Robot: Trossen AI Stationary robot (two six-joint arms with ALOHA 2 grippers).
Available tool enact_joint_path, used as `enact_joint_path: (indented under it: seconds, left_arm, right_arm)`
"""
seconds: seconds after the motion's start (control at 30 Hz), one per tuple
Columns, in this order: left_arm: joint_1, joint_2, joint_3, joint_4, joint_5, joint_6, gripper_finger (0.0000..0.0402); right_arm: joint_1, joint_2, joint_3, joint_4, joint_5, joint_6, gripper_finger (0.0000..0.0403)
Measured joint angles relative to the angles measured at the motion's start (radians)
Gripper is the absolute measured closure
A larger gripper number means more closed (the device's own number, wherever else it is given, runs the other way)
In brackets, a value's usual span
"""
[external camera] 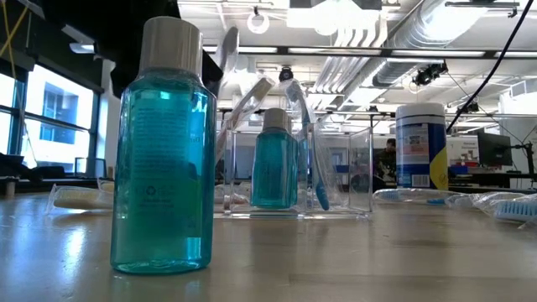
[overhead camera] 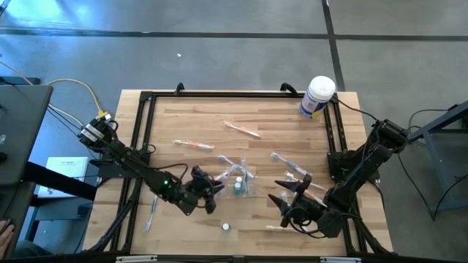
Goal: Pick & Place toothbrushing station
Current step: Put the blue toothbrush into the transparent organizer
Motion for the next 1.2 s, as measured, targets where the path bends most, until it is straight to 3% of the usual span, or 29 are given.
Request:
enact_joint_path:
  seconds: [0.2, 0.53, 0.7, 0.83, 1.03, 1.2]
  left_arm:
    - [0.0, 0.0, 0.0, 0.001, 0.002, 0.0, 0.0299]
    - [0.0, -0.006, 0.0, 0.0, -0.006, 0.057, 0.0296]
    - [0.0, -0.082, 0.0, 0.0, 0.013, -0.007, 0.0296]
    - [-0.023, -0.18, 0.0, -0.011, 0.013, 0.06, 0.0296]
    - [-0.069, -0.298, 0.0, -0.047, 0.009, 0.173, 0.0296]
    - [-0.088, -0.31, 0.0, -0.172, -0.03, 0.286, 0.0296]
  right_arm:
    - [0.0, 0.0, 0.0, 0.0, 0.0, 0.0, 0.0163]
    - [0.0, 0.0, 0.0, 0.0, 0.001, 0.0, 0.0163]
    - [0.02, 0.0, 0.0, 0.0, 0.074, -0.013, 0.0163]
    - [0.048, 0.0, 0.0, 0.0, 0.185, -0.039, 0.0163]
    - [0.087, -0.003, 0.0, 0.007, 0.189, -0.034, 0.0163]
    - [0.098, -0.003, 0.0, 0.007, 0.186, -0.013, 0.0163]
